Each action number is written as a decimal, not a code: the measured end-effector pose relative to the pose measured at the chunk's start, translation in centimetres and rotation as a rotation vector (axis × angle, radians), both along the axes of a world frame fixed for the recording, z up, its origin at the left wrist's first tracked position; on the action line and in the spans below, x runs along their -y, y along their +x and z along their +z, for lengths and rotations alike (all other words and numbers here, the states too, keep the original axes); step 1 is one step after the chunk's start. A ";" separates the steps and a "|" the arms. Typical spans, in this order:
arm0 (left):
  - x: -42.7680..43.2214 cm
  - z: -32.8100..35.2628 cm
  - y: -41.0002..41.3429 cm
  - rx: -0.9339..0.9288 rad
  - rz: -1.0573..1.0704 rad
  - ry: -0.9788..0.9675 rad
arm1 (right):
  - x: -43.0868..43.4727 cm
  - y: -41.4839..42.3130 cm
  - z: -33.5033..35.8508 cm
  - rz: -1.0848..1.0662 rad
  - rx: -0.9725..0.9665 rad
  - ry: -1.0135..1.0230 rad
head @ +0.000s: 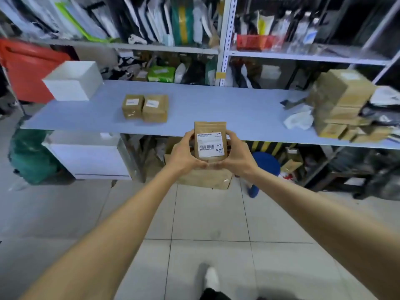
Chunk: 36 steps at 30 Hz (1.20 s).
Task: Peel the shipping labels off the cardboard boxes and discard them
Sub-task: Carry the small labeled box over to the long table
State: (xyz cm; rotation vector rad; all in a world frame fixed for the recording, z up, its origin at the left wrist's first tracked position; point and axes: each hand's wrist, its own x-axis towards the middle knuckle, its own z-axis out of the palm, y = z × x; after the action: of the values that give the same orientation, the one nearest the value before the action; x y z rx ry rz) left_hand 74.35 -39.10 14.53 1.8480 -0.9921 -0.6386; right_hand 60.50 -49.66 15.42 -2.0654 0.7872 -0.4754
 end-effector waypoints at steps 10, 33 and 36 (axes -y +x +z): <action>9.7 1.0 8.9 0.012 -0.004 0.027 | 9.8 9.4 0.3 0.040 0.015 -0.047; 39.1 -4.0 37.0 -0.150 -0.033 0.081 | 38.0 36.7 -2.5 -0.002 -0.108 0.096; 41.9 -3.7 39.1 -0.168 -0.069 0.117 | 40.9 38.7 -2.9 -0.019 -0.126 0.122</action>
State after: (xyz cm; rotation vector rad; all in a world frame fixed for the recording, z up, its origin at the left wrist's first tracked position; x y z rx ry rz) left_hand 113.49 -81.02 10.82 1.8334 -0.9276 -0.8954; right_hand 99.18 -90.52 12.52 -1.9898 0.8891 -0.3023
